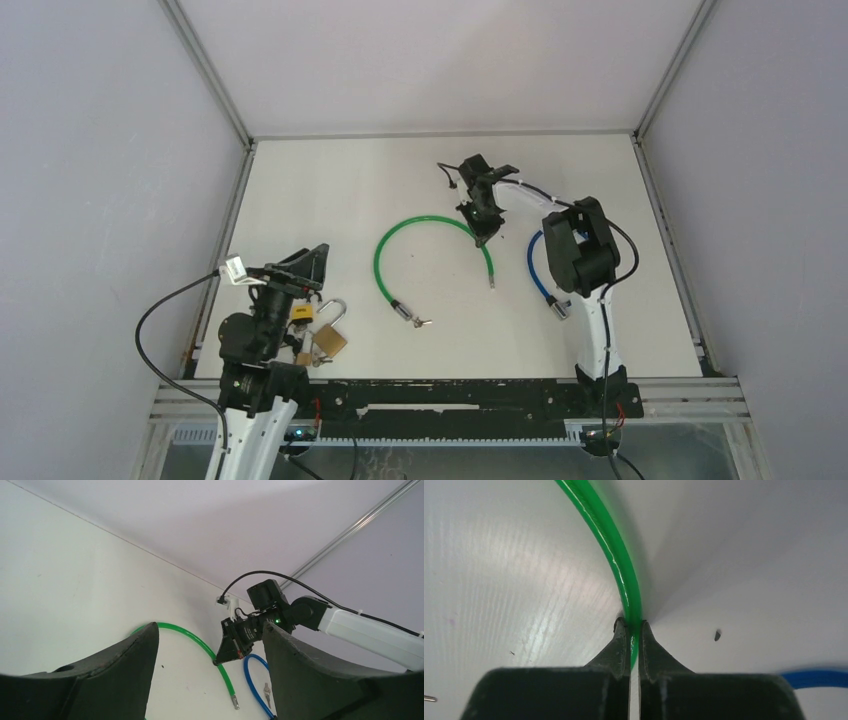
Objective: Lock with the key
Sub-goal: Move the lock to the center of the board.
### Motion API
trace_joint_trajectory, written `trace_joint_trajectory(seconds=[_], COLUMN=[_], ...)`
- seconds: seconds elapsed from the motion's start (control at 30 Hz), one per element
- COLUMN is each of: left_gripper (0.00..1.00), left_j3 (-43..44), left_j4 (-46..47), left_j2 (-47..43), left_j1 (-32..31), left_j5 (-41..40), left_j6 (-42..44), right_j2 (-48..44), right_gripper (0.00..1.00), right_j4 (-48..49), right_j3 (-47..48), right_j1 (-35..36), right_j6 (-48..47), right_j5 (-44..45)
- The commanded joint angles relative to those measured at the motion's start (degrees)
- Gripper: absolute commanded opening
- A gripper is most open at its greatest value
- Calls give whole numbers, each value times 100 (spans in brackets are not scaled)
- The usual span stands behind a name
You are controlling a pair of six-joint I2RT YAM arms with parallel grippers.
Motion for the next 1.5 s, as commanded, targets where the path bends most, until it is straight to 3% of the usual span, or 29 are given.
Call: trace_joint_trajectory(seconds=[0.0,0.2,0.37,0.5,0.6,0.67,0.73,0.8,0.93,1.03,1.17,1.23,1.33,1.47], left_gripper=[78,78,80,87,92,90,88,82,71,70,72,72,68,53], left_j3=[163,98,175,922,1579,2097,2625,3036,3400,3394,3344,3208,3175,3403], left_j4=[95,93,1,-333,-851,-1534,-2038,-2710,-3674,-3873,-3790,-3659,-3574,-3670], left_j2=[-34,96,733,1890,3136,4404,5217,5692,6237,6543,6995,7193,7531,7903], left_j1=[60,60,60,57,54,0,-32,-76,-489,-1065,-1344,-1424,-1515,-1566], left_j5=[103,333,1234,2233,2987,2339,1571,1433,592,257,204,125,15,-47], left_j6=[58,399,1152,2898,5204,6189,6101,5525,2882,2257,1608,1348,1104,894], right_j2=[-1093,-2904,-3678,-4086,-4121,-3986,-3873,-3807,-3643,-3518,-3444,-3284,-3081,-2893], right_gripper=[0,0,0,0,0,0,0,0,0,0,0,12,44,60], right_j4=[721,2289,3097,3396,3445,3452,3478,3595,3798,3834,3616,3124,2622,2465], right_j3=[-589,-1900,-2634,-2889,-3058,-3273,-3437,-3606,-3782,-3826,-3764,-3477,-3300,-3283], right_j1=[166,631,1116,1420,1380,1343,1313,1272,1123,1059,934,673,354,333], right_j6=[-378,-934,-1222,-1520,-1368,-1084,-883,-750,-574,-463,-300,27,281,327], right_j5=[661,929,1525,1802,1586,1543,1535,1525,1331,1170,930,766,570,391])
